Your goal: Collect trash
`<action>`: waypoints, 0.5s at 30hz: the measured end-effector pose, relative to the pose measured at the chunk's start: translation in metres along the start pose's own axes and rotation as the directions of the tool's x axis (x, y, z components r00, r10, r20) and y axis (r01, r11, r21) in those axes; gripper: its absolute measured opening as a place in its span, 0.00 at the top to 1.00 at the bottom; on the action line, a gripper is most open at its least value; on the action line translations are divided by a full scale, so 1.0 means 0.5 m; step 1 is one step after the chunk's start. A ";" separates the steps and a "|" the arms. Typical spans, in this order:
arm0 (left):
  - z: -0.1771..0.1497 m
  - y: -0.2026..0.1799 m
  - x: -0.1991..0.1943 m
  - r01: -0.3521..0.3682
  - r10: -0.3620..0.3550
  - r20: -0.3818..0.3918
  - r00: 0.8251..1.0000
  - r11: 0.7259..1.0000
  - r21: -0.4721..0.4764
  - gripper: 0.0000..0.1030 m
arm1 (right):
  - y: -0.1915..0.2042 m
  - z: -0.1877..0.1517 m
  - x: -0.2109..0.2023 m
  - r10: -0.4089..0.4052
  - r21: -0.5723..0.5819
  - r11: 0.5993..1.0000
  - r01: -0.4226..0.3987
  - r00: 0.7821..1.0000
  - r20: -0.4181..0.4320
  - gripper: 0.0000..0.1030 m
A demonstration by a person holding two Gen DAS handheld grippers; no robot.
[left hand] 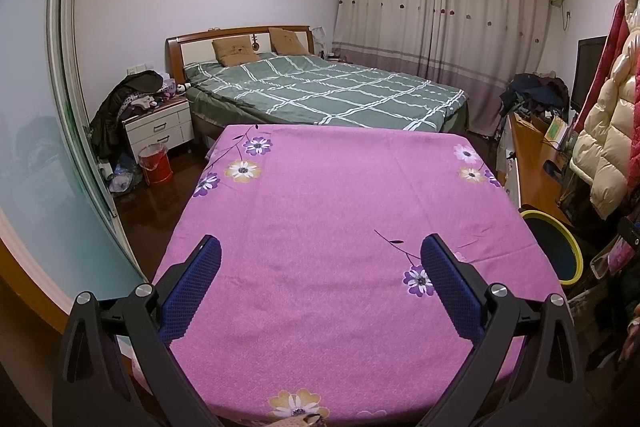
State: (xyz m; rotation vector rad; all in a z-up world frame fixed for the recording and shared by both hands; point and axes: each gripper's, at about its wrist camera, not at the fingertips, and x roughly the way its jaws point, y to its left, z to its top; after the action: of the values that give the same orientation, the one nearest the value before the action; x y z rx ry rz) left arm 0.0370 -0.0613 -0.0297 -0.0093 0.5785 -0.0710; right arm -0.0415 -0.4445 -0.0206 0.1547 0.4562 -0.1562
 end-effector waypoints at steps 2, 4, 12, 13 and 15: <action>0.002 0.002 0.000 0.000 0.000 0.000 1.000 1.000 0.000 0.05 | 0.001 -0.001 0.001 0.000 0.000 1.000 0.000 1.000 -0.001 0.06; 0.001 0.001 0.000 0.001 -0.001 -0.001 1.000 1.000 -0.001 0.05 | 0.000 -0.001 0.001 -0.002 0.001 1.000 0.002 1.000 -0.001 0.06; 0.002 0.001 0.003 0.003 -0.003 -0.003 1.000 1.000 -0.002 0.05 | 0.004 -0.003 0.005 0.000 -0.001 1.000 0.000 1.000 -0.006 0.06; 0.001 -0.001 0.004 0.002 -0.002 -0.003 1.000 1.000 -0.001 0.05 | 0.004 -0.004 0.006 0.000 -0.001 1.000 0.000 1.000 -0.007 0.06; 0.001 0.001 0.004 -0.004 0.004 -0.001 1.000 1.000 0.000 0.05 | 0.004 -0.005 0.008 0.001 -0.002 1.000 -0.001 1.000 -0.009 0.06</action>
State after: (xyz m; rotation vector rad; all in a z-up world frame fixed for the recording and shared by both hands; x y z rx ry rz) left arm 0.0389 -0.0611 -0.0304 -0.0076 0.5791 -0.0668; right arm -0.0386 -0.4423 -0.0243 0.1537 0.4652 -0.1541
